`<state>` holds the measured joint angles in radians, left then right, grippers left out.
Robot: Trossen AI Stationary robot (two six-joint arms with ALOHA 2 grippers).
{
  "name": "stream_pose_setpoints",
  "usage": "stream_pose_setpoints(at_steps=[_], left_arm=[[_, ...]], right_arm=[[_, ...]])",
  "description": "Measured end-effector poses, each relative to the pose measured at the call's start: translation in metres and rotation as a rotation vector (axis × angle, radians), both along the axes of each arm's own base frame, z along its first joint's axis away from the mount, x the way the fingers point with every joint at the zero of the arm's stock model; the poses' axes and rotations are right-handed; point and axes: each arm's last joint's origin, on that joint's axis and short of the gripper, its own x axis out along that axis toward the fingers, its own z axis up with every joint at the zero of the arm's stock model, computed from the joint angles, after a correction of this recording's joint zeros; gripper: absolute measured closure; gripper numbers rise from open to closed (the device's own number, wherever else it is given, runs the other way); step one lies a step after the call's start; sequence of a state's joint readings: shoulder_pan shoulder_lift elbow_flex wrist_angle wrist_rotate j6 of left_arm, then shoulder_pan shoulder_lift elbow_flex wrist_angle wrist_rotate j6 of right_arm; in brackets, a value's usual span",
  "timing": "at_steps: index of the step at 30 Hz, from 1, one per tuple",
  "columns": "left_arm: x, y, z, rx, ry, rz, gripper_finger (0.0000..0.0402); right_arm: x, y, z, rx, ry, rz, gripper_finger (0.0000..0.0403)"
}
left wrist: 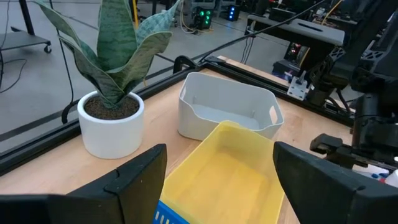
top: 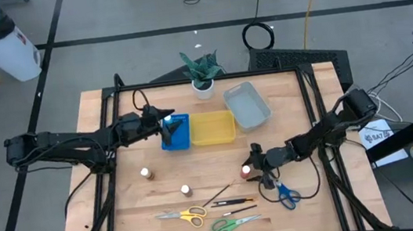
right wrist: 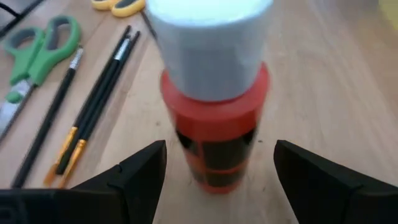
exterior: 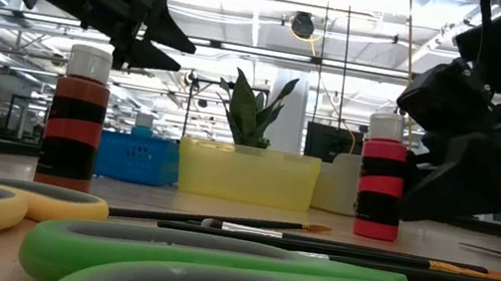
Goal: Pick & Place Paint Supplies
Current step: Put the red paint bottle into the blue bin
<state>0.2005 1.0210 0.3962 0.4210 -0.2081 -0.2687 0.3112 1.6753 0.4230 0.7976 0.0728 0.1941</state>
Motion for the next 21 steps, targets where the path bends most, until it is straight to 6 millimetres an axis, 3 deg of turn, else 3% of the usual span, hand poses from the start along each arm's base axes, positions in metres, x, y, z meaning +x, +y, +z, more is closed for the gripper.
stream_pose_setpoints(at_steps=[5, 17, 21], left_arm=[[0.0000, 0.0000, 0.0000, 0.011, 0.005, -0.002, 0.0092], [0.0000, 0.0000, 0.0000, 0.010, 0.004, -0.002, 0.0102], [0.0000, 0.0000, 0.0001, 0.005, 0.001, -0.001, 0.0107]], right_arm=[[0.0018, -0.0008, -0.0018, 0.010, -0.010, 0.035, 0.0145], [0.0060, -0.0024, -0.0065, 0.030, -0.042, 0.083, 0.0255], [0.0066, -0.0063, -0.0004, 0.021, -0.064, 0.076, 0.0274]])
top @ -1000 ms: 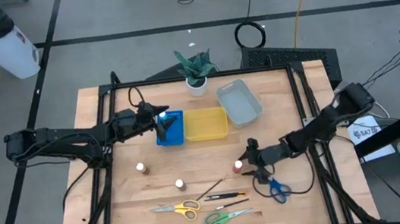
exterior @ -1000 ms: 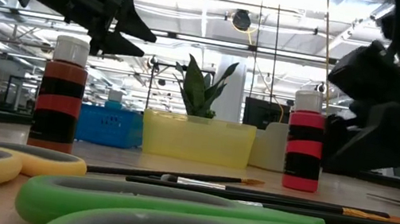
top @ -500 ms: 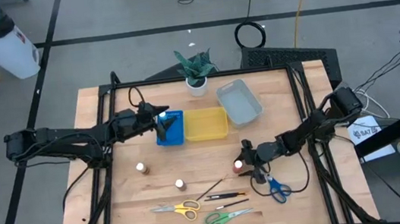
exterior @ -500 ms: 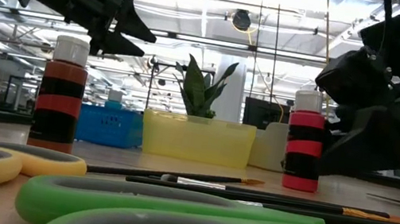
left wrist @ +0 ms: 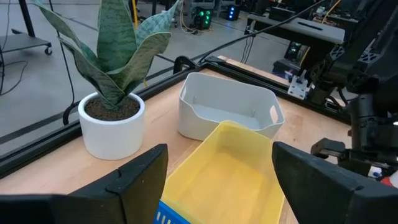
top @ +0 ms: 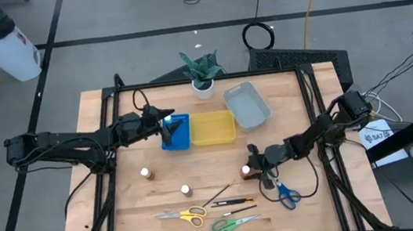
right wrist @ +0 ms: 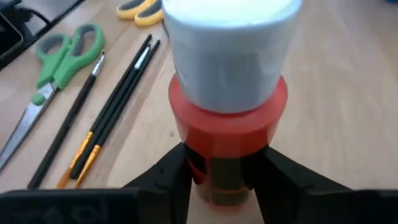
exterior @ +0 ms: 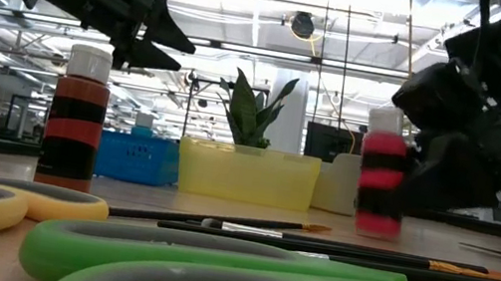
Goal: Pick & Place Paint Supplies
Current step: Put the red paint bottle into the blue bin
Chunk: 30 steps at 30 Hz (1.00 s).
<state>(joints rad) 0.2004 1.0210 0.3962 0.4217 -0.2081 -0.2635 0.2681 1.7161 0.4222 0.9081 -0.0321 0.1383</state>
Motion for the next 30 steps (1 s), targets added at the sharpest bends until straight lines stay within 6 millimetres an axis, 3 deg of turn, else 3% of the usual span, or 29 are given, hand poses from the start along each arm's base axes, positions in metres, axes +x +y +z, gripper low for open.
stream_pose_setpoints(at_steps=[5, 10, 13, 18, 20, 24, 30], left_arm=[[0.002, 0.000, 0.009, -0.030, -0.101, 0.001, 0.0107], [0.013, -0.002, 0.046, 0.022, -0.196, -0.138, 0.0108], [0.030, -0.005, 0.066, 0.056, -0.186, -0.197, 0.0108], [0.065, -0.014, 0.076, 0.080, -0.057, -0.257, 0.0108], [0.079, -0.016, 0.070, 0.069, 0.024, -0.270, 0.0108], [0.101, -0.022, 0.055, 0.058, 0.118, -0.305, 0.0108], [0.124, -0.026, 0.038, 0.112, 0.187, -0.346, 0.0108]], right_arm=[[0.002, -0.012, 0.024, -0.002, -0.089, -0.049, 0.0270], [0.010, -0.027, 0.059, -0.021, -0.183, -0.120, 0.0270], [0.024, -0.036, 0.082, -0.059, -0.228, -0.142, 0.0270], [0.053, -0.057, 0.112, -0.058, -0.181, -0.230, 0.0270], [0.060, -0.064, 0.113, -0.028, -0.102, -0.273, 0.0270], [0.063, -0.072, 0.097, -0.005, 0.018, -0.321, 0.0270], [0.065, -0.073, 0.084, -0.018, 0.053, -0.318, 0.0270]])
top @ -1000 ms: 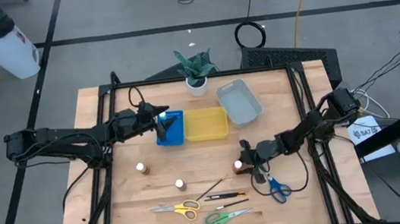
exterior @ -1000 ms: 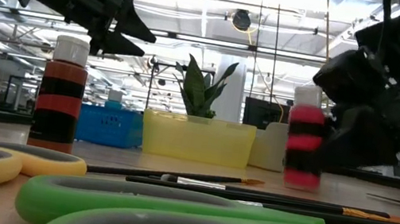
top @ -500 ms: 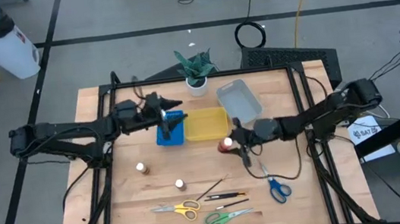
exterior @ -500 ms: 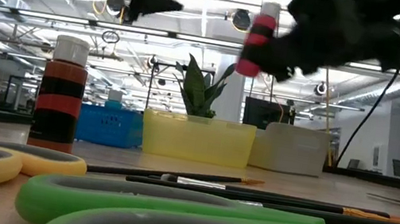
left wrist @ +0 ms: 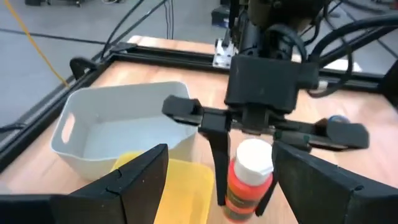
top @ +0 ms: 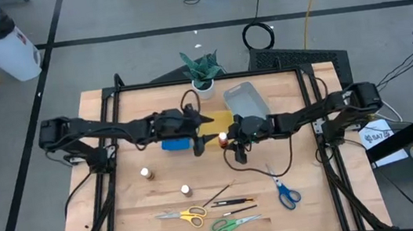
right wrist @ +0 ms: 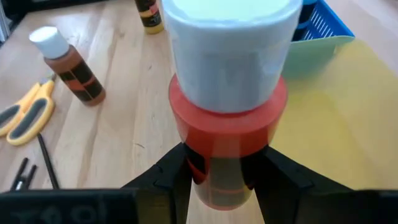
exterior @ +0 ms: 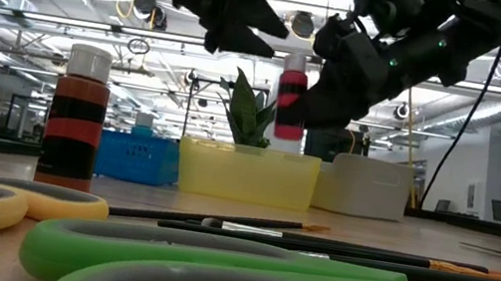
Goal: Pick & Place Paint Supplies
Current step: Put the red paint bottle into the blue bin
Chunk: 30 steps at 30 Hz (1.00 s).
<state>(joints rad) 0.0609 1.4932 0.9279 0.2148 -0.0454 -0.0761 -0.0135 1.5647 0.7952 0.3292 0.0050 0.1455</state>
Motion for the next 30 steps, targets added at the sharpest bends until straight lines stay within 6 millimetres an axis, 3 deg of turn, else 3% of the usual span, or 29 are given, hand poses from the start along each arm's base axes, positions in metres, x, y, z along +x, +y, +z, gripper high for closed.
stream_pose_setpoints(at_steps=[16, 30], left_arm=[[0.018, -0.005, -0.023, -0.011, 0.038, -0.106, 0.0108], [0.024, -0.008, -0.027, 0.010, -0.002, -0.127, 0.0108]], right_arm=[[0.001, 0.000, 0.001, -0.010, -0.018, 0.007, 0.0270], [0.002, 0.000, 0.002, -0.023, -0.032, 0.015, 0.0270]])
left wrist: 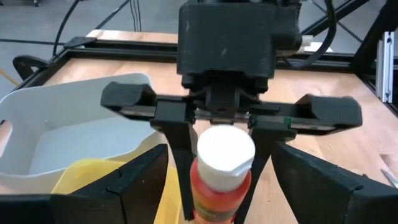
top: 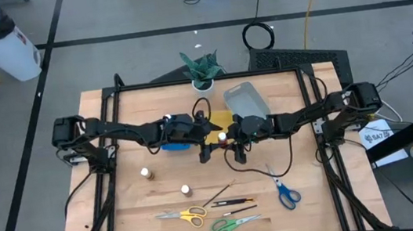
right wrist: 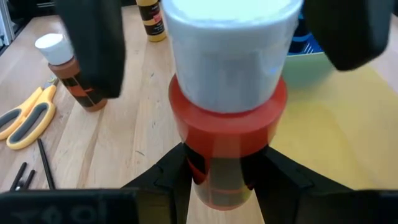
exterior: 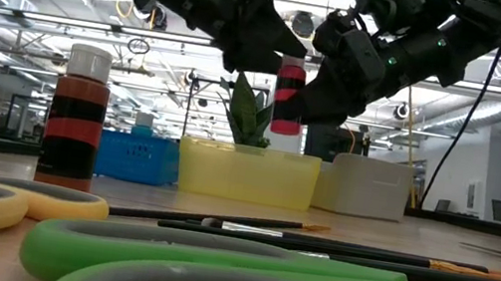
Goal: Pick & Place Paint Supplies
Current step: Put the red paint bottle into the blue bin
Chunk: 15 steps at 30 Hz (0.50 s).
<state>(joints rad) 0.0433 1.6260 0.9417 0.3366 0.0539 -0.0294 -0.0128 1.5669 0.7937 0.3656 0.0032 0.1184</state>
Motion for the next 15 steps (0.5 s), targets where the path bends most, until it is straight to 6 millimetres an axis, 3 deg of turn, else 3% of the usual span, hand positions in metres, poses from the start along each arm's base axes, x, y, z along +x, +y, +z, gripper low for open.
stream_pose_setpoints(at_steps=[9, 15], left_arm=[[0.0001, 0.0000, 0.0007, -0.028, -0.006, 0.010, 0.0112], [0.0002, 0.0000, 0.0007, -0.048, -0.006, 0.019, 0.0176]], right_arm=[[-0.0002, 0.0004, -0.0003, 0.000, 0.004, 0.001, 0.0270], [-0.0001, 0.0004, -0.0003, 0.000, 0.003, 0.001, 0.0270]])
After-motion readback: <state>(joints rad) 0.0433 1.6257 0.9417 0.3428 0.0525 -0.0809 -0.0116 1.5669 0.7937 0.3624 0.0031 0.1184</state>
